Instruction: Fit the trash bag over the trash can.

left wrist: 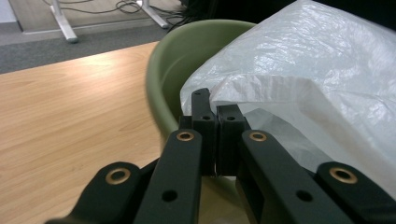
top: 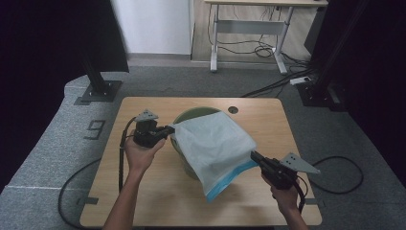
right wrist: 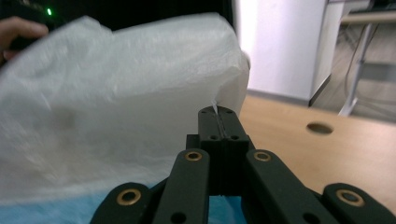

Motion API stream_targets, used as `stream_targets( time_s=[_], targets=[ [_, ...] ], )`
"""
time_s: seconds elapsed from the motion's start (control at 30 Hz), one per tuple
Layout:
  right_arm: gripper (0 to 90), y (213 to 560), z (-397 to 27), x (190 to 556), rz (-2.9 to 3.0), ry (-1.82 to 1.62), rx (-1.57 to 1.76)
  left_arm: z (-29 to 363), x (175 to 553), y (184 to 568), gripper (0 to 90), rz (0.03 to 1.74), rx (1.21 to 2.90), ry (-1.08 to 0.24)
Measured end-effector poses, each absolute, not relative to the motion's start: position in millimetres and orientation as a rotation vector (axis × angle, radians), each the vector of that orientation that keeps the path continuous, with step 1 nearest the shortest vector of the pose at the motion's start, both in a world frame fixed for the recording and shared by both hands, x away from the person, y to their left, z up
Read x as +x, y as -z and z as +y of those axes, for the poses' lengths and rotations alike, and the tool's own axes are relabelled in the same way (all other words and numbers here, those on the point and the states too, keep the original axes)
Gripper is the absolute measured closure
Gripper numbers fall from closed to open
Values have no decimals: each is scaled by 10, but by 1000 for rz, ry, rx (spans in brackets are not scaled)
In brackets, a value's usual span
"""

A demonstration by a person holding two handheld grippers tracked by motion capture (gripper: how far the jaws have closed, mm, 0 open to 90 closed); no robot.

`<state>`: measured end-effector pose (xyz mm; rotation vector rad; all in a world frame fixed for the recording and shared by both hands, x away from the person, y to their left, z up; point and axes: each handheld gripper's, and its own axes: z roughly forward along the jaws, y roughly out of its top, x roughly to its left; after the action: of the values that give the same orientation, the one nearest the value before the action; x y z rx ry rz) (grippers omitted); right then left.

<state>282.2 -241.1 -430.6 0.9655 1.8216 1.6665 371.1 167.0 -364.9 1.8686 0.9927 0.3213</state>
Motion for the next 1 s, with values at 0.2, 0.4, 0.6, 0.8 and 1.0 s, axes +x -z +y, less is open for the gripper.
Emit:
stream_targets(
  time_s=[0.2,0.4,0.6,0.8,1.0],
  targets=[
    [887,4029,-2488,2771,1753,-1672,930,1463,3726,3636,882,957,1889,-302],
    [887,3904,-2542,2826,1701,-1694,956,1231,3731,3674,792,909,1957,-300],
    [887,3951,-2572,2864,1698,-1682,995,1381,3634,3627,577,889,1950,-346],
    [887,3959,-2629,2900,1676,-1663,1038,1666,3461,3574,464,825,1957,-327],
    [887,3952,-2629,2925,1682,-1647,1049,1844,3342,3549,414,820,1955,-340]
  ],
)
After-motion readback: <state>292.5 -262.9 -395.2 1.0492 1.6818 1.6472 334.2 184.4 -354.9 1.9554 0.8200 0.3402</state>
